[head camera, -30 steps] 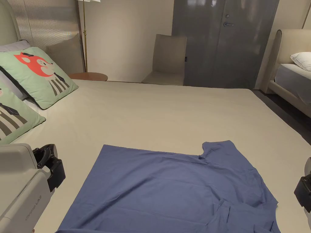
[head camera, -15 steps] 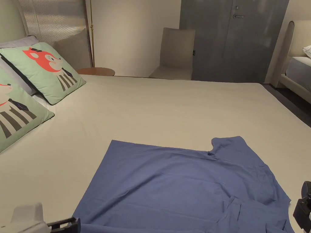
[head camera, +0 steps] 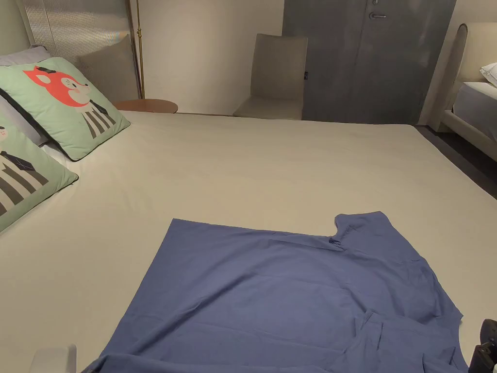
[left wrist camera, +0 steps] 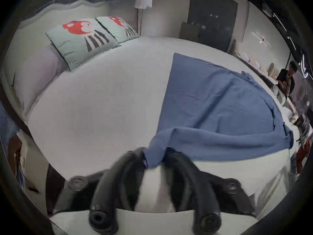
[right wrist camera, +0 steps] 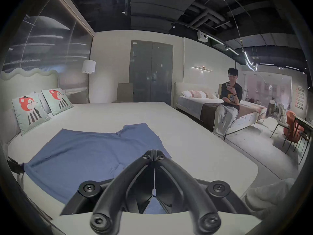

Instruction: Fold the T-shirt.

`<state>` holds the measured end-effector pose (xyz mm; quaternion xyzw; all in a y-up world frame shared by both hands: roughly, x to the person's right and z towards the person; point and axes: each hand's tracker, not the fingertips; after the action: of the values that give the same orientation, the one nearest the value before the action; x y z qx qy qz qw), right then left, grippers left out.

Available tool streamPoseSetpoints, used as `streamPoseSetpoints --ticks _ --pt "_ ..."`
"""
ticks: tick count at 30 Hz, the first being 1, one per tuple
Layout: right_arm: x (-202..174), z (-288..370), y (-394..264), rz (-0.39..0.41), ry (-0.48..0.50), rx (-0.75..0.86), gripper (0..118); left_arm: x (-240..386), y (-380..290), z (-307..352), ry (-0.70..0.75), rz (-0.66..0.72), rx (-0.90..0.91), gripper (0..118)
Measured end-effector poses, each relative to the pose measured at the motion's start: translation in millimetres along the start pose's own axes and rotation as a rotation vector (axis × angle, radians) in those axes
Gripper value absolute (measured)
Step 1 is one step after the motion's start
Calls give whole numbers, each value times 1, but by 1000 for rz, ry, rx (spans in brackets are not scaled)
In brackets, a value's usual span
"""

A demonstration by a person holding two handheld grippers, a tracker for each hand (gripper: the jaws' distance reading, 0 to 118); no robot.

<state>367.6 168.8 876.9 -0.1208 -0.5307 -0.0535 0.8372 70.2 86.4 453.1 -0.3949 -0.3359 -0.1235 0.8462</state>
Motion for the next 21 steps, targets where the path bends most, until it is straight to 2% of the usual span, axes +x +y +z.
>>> streamPoseSetpoints --ticks 1,3,4,5,6,7,9,11,13,15,16,17,18,19,21 --pt "2 -2 -2 4 -3 -12 0 1 0 3 -2 -4 11 7" --pt "8 -9 -7 21 -5 -92 3 6 2 11 -15 -19 29 5" --pt "12 -15 -11 28 9 -161 19 8 3 14 -16 -40 43 5" --pt "17 -23 -16 27 23 -234 66 10 3 17 -14 -47 54 5" --pt "22 -33 -23 25 43 -319 99 12 4 18 -16 -51 58 5" --pt "27 -39 -32 24 48 -382 112 13 6 19 -22 -55 61 5" --pt "32 -46 -48 45 53 -421 105 15 7 23 -34 -54 69 5" --pt "34 -54 -64 94 56 -497 105 19 9 23 -40 -52 71 5" --pt "36 -58 -74 100 56 -506 99 20 9 23 -42 -52 72 5" --pt "39 -56 -77 83 65 -509 76 20 9 22 -44 -47 69 5" --pt "39 -55 -77 41 92 -494 63 21 9 22 -41 -43 68 5" --pt "40 -53 -75 12 120 -481 38 21 9 24 -39 -41 69 5" --pt "40 -51 -74 3 147 -459 9 21 10 25 -39 -38 71 5" --pt "39 -47 -72 20 145 -445 4 20 11 27 -39 -32 75 5" --pt "38 -43 -66 29 147 -402 3 18 15 30 -44 -9 84 5"
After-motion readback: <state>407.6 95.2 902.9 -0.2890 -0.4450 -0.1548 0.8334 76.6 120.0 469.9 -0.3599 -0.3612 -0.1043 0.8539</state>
